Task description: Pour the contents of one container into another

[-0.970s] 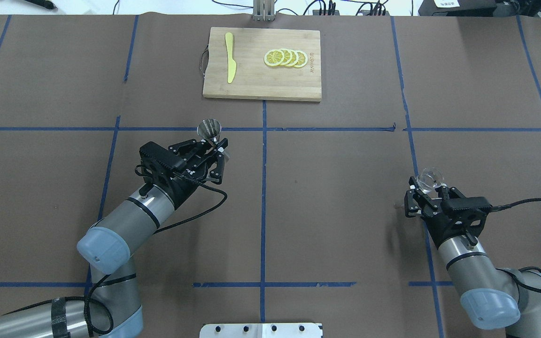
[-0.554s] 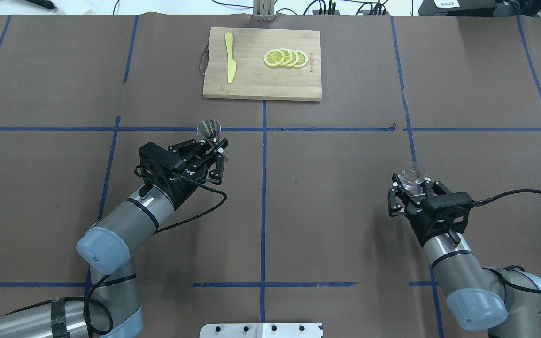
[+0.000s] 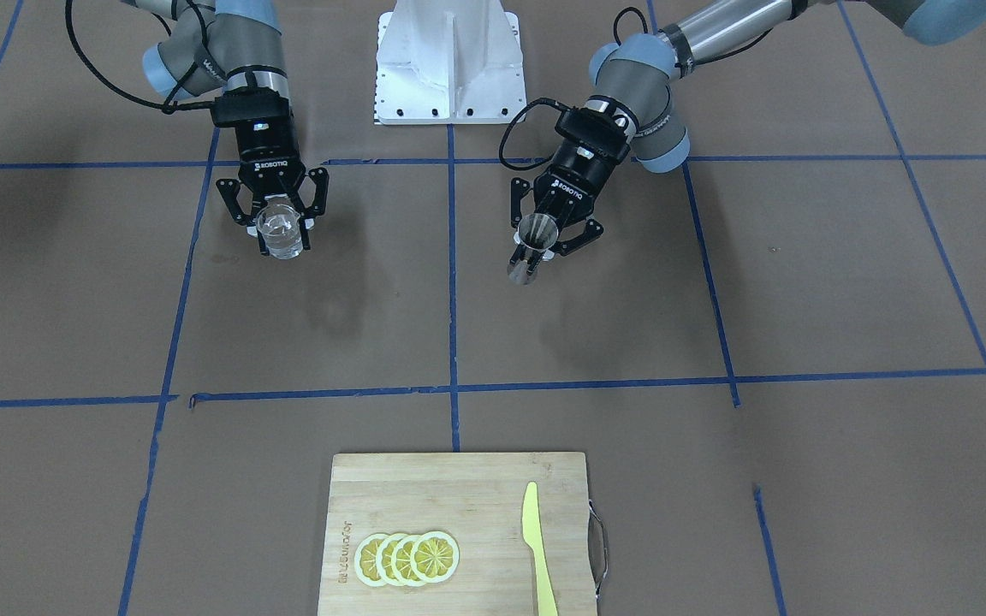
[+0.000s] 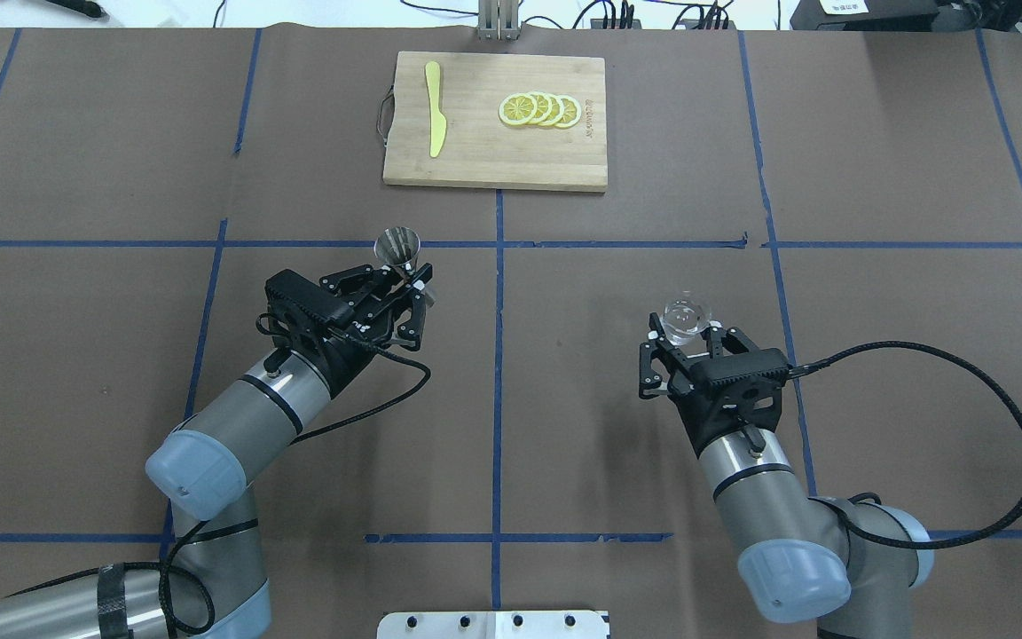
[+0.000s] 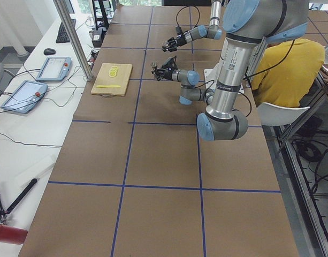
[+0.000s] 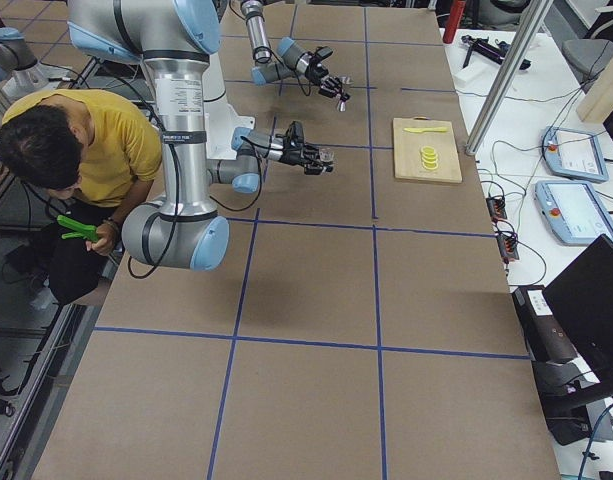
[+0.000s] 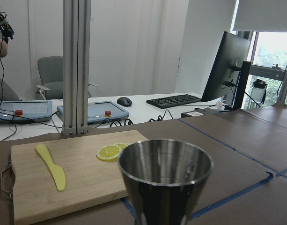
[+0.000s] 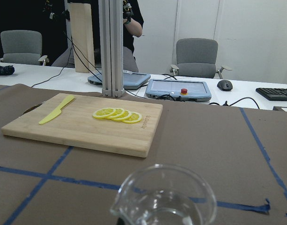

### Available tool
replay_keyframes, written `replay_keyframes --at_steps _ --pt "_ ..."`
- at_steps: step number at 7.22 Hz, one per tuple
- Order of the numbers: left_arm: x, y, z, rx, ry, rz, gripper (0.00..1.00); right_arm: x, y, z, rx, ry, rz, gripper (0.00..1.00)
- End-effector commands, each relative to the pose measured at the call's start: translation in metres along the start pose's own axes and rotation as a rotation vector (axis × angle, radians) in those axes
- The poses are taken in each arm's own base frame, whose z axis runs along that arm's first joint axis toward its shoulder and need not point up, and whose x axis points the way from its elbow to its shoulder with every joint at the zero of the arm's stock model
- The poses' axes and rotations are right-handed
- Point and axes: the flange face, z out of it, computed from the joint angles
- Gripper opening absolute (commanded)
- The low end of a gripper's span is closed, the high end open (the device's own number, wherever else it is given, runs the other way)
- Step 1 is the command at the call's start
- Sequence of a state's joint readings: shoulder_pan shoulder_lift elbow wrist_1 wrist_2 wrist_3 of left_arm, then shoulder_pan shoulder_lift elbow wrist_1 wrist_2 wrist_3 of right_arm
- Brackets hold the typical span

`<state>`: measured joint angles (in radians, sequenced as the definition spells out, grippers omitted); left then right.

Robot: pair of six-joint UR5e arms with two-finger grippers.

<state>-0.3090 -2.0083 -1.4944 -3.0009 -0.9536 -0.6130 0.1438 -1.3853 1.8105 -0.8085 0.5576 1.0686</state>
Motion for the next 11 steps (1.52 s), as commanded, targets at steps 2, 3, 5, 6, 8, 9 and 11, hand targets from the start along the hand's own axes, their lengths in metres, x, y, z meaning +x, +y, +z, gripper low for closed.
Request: replay_keyframes --at_steps 2,3,5,6,8,9,11 --pt "0.004 0.006 -0.005 -0.060 0.090 0.110 0.00 -0.072 -0.043 -0.004 -0.008 -0.018 0.016 0.00" --pt "0.006 0.009 -0.006 -0.071 0.109 0.166 0.00 -0.094 -0.057 -0.006 -0.029 -0.037 0.027 0.00" --pt "0.010 0.009 -0.007 -0.064 0.119 0.162 0.00 -0.101 -0.068 -0.011 -0.037 -0.026 0.004 0.00" --pt "0.012 0.012 -0.008 -0.070 0.124 0.167 0.00 -0.101 -0.070 -0.011 -0.038 -0.028 0.006 0.00" --pt "0.022 0.017 -0.009 -0.081 0.138 0.175 0.00 -0.107 -0.087 -0.023 -0.078 -0.033 -0.064 0.00" --pt "0.027 0.015 -0.009 -0.070 0.155 0.240 0.00 -0.116 -0.096 -0.024 -0.097 -0.030 -0.099 0.00" --pt "0.031 0.008 -0.008 -0.057 0.163 0.233 0.00 -0.117 -0.096 -0.020 -0.107 -0.010 -0.149 0.00"
